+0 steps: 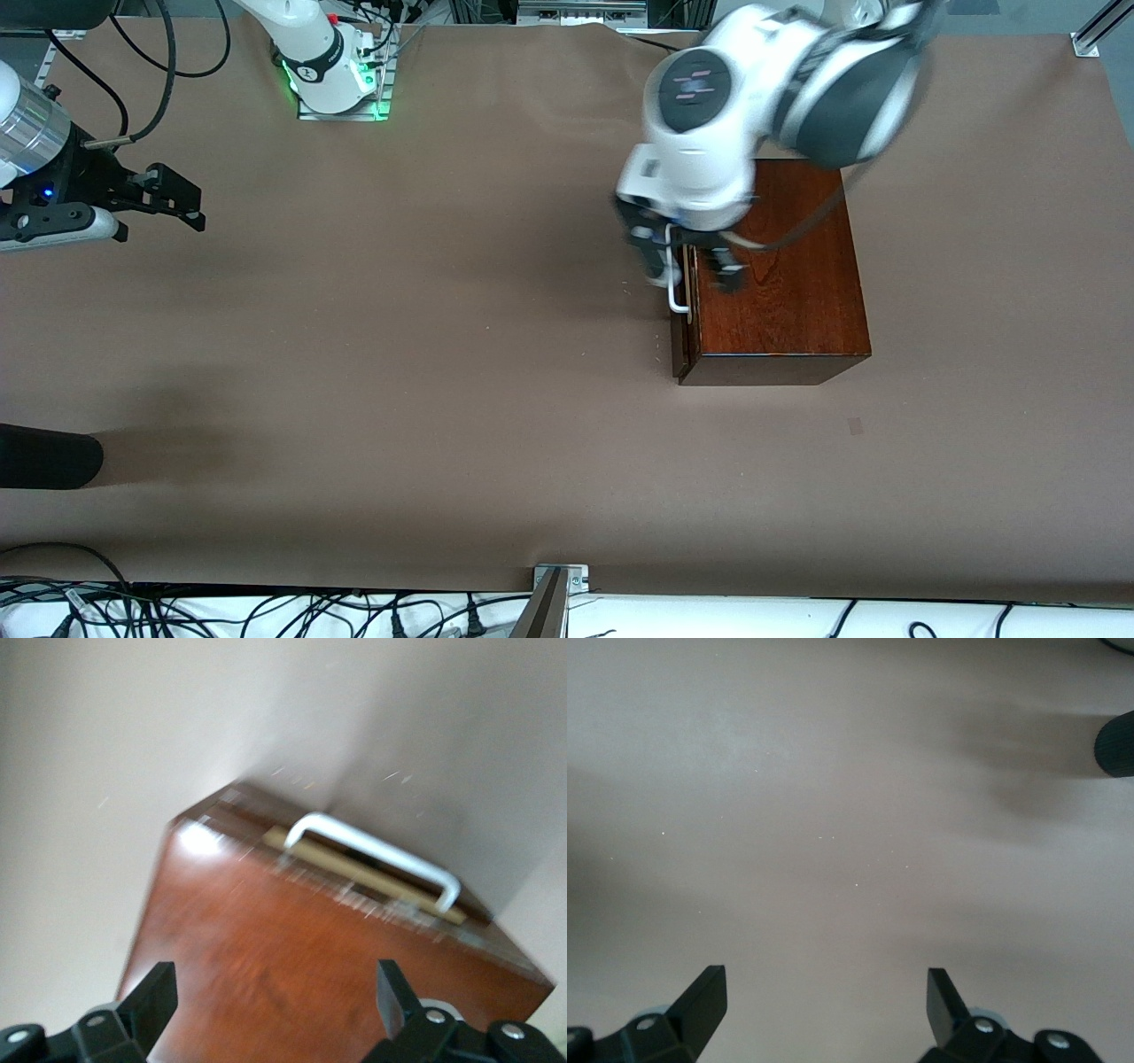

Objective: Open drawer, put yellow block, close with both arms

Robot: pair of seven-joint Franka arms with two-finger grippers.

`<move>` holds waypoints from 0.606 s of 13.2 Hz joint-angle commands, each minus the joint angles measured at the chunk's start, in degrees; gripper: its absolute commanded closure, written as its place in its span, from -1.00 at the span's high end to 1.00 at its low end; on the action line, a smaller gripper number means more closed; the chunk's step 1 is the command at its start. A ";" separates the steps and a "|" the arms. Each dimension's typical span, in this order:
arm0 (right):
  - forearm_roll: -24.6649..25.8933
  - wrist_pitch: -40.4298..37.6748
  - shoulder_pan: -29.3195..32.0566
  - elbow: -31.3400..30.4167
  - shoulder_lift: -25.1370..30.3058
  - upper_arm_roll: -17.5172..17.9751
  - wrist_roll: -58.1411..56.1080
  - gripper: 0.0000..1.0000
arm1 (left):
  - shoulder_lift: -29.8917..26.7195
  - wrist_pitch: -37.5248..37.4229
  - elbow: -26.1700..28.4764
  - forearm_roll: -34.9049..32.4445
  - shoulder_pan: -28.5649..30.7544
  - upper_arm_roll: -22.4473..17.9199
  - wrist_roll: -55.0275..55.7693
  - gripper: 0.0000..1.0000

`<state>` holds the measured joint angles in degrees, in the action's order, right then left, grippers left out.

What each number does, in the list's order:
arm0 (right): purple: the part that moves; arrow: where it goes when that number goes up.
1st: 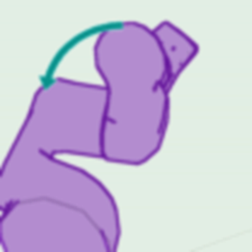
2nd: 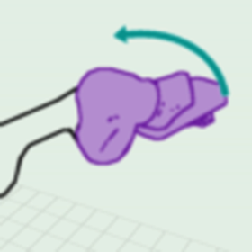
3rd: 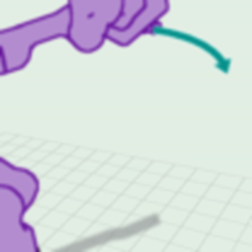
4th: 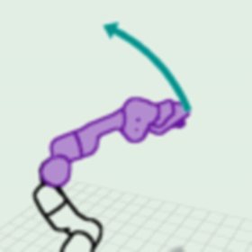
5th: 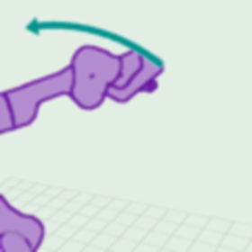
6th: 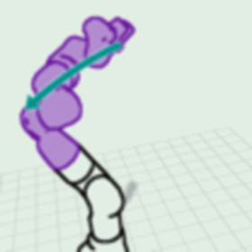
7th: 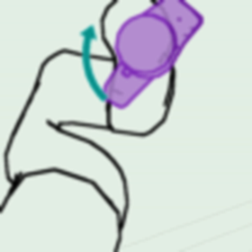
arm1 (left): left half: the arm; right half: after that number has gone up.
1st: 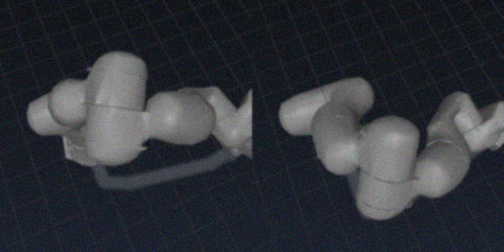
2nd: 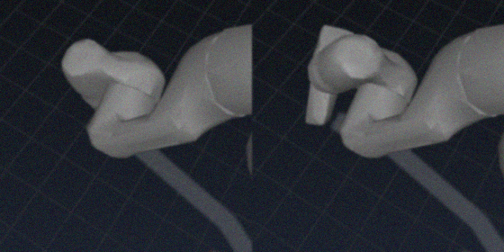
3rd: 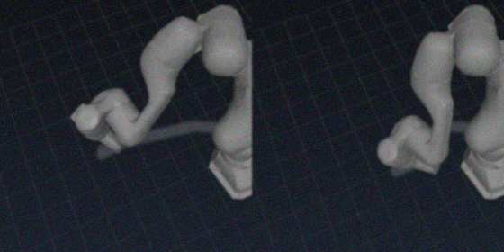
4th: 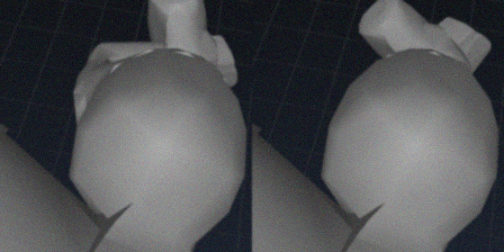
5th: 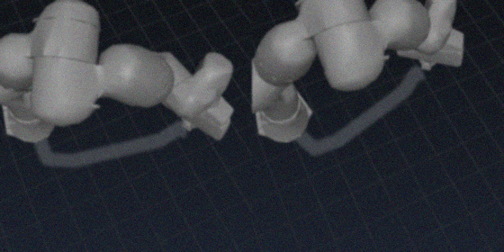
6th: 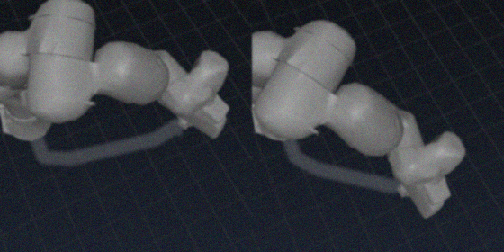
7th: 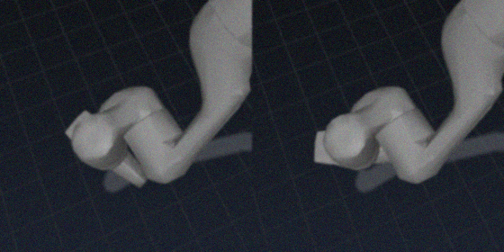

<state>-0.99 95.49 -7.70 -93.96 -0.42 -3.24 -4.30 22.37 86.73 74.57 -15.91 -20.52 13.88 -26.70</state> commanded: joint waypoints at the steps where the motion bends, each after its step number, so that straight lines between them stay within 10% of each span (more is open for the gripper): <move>1: 0.64 -0.83 0.32 0.53 0.06 0.34 0.87 1.00 | -0.22 -2.79 -4.17 1.58 6.26 -0.08 1.12 1.00; 5: 0.55 -1.53 0.32 0.45 -0.02 -0.18 0.87 1.00 | -6.18 -1.31 -1.29 8.50 12.25 -4.36 11.63 1.00; 8: 0.20 -0.74 0.32 0.80 -0.46 -0.27 0.87 1.00 | -16.01 6.58 11.77 13.44 13.21 -9.83 18.69 1.00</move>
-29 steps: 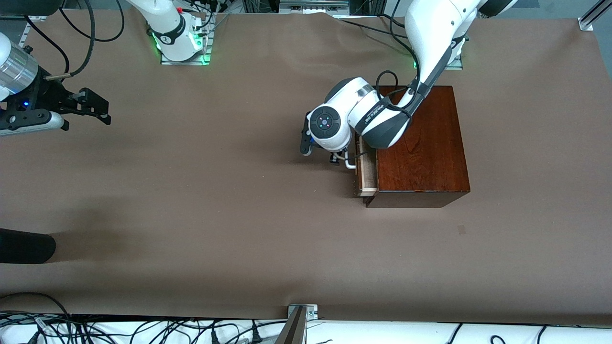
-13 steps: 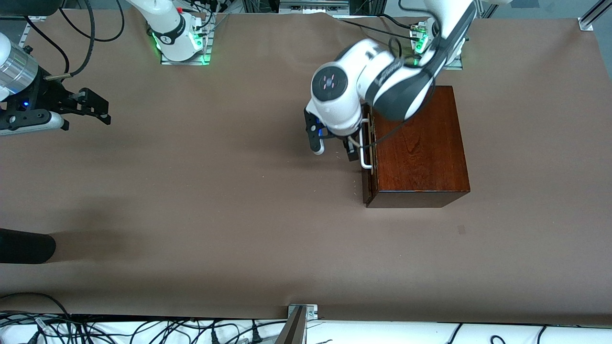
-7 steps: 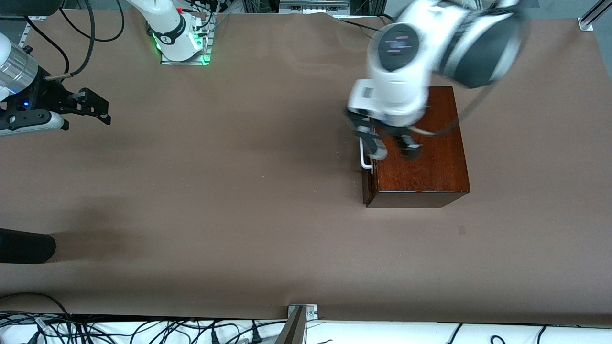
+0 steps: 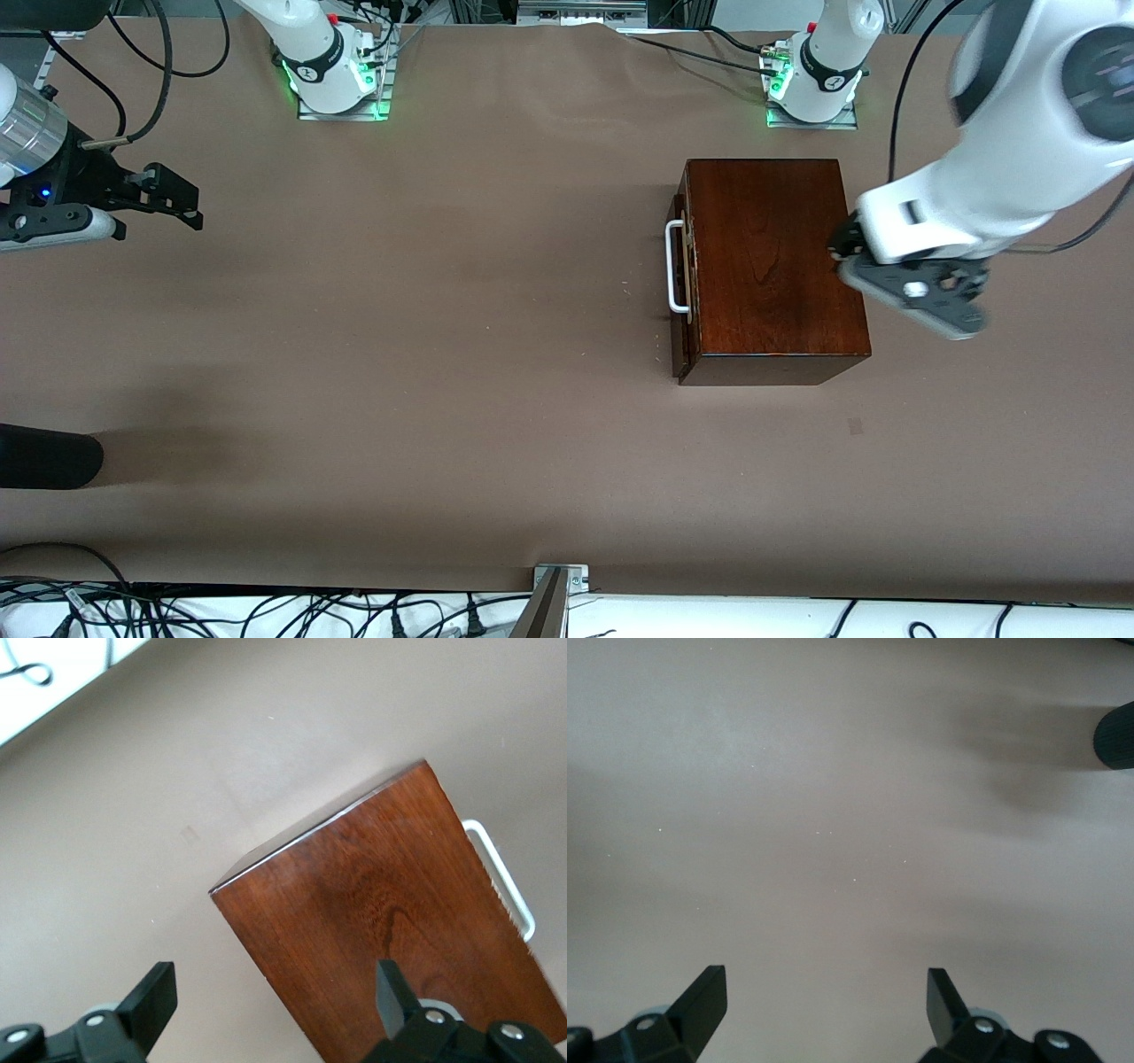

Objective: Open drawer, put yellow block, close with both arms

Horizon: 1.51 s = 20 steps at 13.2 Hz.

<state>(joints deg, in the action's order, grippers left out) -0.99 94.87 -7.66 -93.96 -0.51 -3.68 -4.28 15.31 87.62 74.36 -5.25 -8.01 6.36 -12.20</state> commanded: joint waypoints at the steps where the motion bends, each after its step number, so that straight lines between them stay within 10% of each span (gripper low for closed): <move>1: 0.11 0.39 0.36 0.97 -0.89 0.16 0.85 1.00 | -11.33 7.20 15.34 3.23 2.10 -2.41 4.72 1.00; 11: -0.33 -3.63 1.24 1.68 0.68 -4.05 -0.29 1.00 | -18.03 8.09 23.20 4.46 5.46 -4.25 10.88 1.00; 20: -0.07 -3.82 -0.17 2.64 -0.10 -0.28 -0.65 1.00 | -17.85 7.66 23.11 3.76 5.37 -4.43 11.23 1.00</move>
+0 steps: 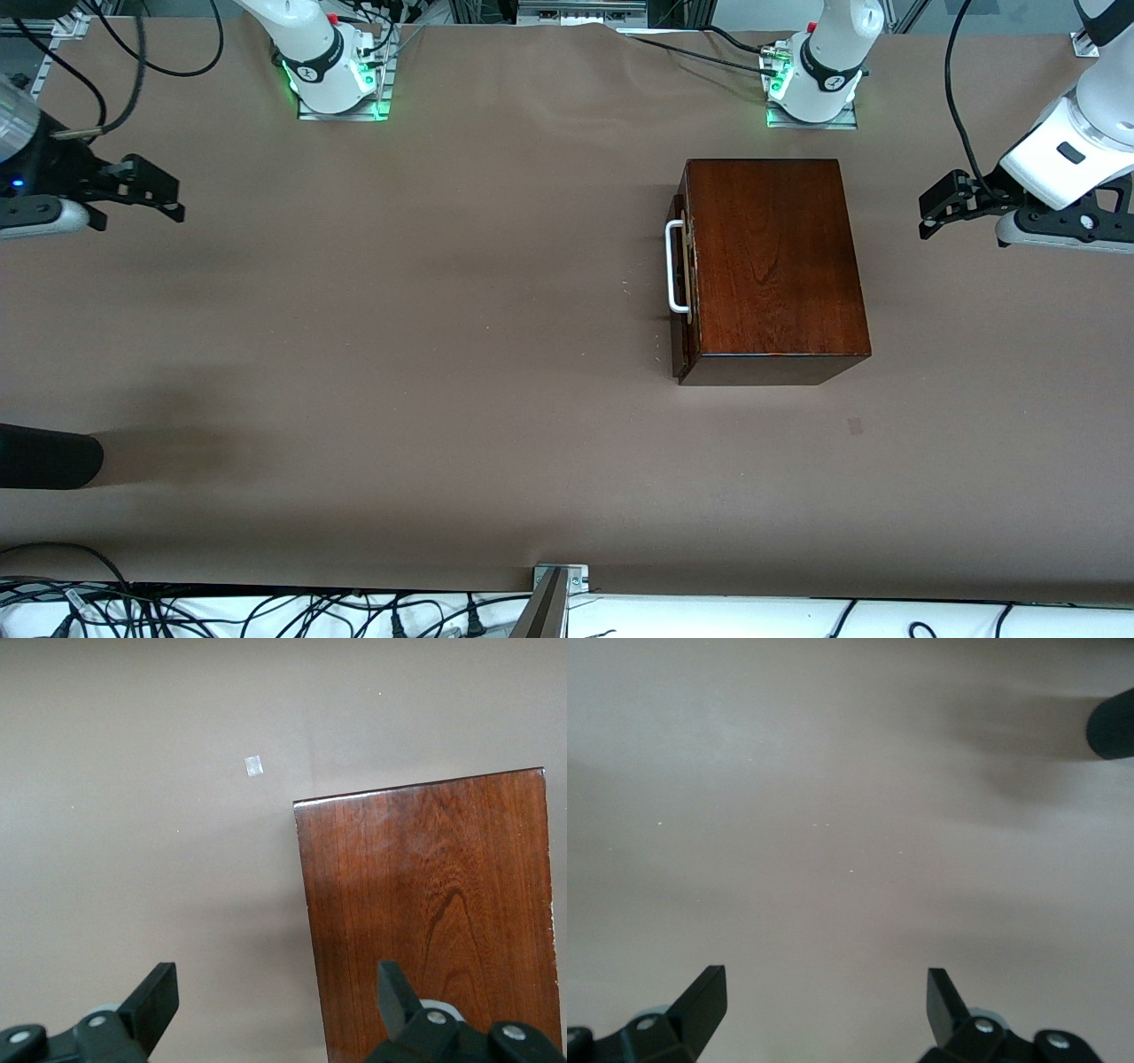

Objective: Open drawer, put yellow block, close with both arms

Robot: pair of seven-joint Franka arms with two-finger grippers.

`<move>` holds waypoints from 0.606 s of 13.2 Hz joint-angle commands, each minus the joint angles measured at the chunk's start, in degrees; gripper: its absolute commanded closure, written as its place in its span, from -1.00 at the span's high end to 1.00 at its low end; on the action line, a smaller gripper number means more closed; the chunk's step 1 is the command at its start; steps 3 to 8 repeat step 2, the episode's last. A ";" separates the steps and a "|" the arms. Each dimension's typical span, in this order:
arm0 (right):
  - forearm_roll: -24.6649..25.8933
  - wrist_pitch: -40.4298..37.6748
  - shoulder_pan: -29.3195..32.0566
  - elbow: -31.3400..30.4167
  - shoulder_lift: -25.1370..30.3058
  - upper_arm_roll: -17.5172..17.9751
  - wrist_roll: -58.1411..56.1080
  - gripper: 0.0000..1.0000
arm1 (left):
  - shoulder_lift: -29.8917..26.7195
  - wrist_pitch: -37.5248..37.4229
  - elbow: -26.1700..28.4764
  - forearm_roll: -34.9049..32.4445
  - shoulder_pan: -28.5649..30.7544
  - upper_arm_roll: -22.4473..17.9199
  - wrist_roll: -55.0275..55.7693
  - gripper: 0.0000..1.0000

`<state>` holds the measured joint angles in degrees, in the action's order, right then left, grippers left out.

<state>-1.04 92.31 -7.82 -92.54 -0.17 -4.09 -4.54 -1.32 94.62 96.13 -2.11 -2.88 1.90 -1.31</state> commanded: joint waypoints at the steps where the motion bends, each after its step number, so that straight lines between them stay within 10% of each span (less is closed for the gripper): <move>1: -0.01 -1.26 -0.26 1.22 -0.44 0.22 -0.38 1.00 | -1.23 0.65 1.34 0.62 0.24 0.03 0.34 1.00; 8: -0.01 -1.26 -0.96 1.22 -0.44 0.22 -0.38 1.00 | -1.23 0.57 1.34 0.62 0.24 0.03 0.34 1.00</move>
